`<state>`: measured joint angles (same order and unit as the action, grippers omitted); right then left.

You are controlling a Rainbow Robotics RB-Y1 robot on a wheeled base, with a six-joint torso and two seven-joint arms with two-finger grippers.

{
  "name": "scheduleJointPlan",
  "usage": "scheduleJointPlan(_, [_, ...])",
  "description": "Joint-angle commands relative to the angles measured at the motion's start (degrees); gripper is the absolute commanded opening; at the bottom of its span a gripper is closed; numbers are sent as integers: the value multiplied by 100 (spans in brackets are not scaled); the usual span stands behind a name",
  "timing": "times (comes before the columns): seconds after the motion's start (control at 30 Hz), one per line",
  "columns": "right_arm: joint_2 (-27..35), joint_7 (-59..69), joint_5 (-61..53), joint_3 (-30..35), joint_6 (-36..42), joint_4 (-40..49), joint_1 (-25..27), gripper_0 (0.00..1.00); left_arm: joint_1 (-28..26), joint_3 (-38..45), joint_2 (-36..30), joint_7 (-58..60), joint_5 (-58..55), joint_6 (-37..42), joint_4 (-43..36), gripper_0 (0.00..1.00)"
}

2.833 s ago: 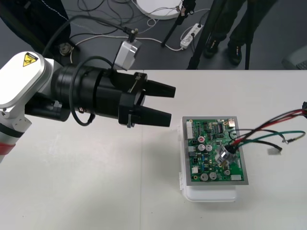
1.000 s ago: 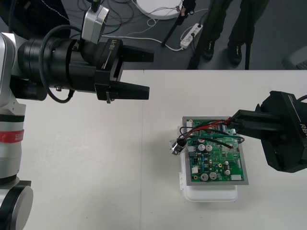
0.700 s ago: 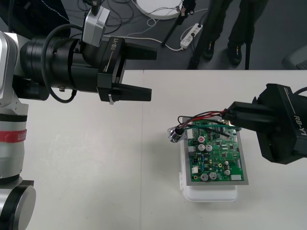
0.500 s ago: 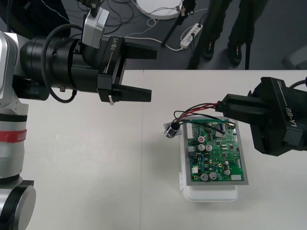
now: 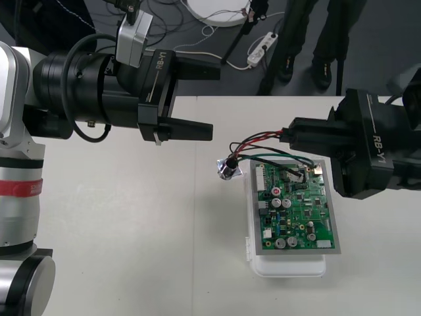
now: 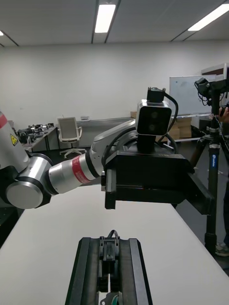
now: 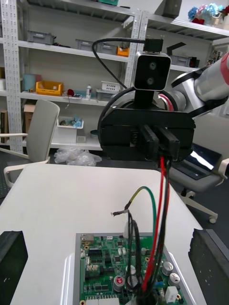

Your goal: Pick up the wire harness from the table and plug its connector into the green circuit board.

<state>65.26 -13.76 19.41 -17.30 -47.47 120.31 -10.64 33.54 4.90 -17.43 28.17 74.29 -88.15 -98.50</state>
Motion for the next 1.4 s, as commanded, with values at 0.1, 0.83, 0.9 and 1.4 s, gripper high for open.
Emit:
scheduleJointPlan(0.1, [136,58,36,-573,353,159,-641,0,258,-42,108,-304,-186,-185,-117,100])
scheduleJointPlan(0.83, [83,242,45,-995,801,177,-1195,0,267,-244,126,-304,-292,-185,-117,100])
scheduleJointPlan(0.9, [48,260,45,-995,801,177,-1203,0,267,-261,126,-304,-292,-185,-108,100])
scheduleJointPlan(1.4, [-189,506,45,-995,915,177,-1309,0,267,-507,187,-374,-345,26,-117,100])
